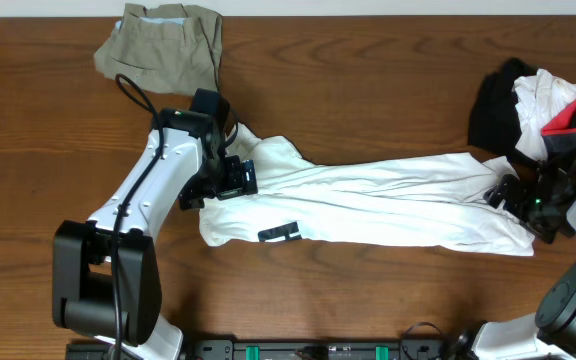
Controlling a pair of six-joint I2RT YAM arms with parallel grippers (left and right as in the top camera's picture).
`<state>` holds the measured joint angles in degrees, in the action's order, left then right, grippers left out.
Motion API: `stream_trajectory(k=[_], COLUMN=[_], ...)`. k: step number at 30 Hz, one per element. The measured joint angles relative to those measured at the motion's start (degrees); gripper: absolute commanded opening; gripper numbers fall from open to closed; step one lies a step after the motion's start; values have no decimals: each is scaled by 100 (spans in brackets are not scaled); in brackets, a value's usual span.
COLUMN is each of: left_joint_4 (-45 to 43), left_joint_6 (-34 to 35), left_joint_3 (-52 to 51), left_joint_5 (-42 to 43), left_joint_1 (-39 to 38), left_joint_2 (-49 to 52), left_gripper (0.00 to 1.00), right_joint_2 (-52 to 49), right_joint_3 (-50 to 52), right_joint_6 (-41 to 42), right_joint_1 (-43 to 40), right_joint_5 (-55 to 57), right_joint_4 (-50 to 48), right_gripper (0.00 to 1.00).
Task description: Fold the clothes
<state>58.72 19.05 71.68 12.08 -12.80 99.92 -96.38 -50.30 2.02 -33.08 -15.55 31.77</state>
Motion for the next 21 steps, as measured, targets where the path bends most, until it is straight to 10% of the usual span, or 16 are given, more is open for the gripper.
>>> stream_trajectory(k=[12,16,21], left_joint_4=[2,2,26], left_joint_6=[0,0,0], left_joint_3=[0,0,0], left_joint_5=[0,0,0], left_joint_1=[0,0,0], left_joint_2=[0,0,0], left_gripper=[98,98,98], right_joint_2=[98,70,0], right_joint_3=[286,358,417], right_joint_6=[-122,-175,-146], right_joint_1=[17,26,37], right_joint_5=[-1091,-1272,-1405], right_joint_4=[-94,-35,-15], right_gripper=[77,31,12])
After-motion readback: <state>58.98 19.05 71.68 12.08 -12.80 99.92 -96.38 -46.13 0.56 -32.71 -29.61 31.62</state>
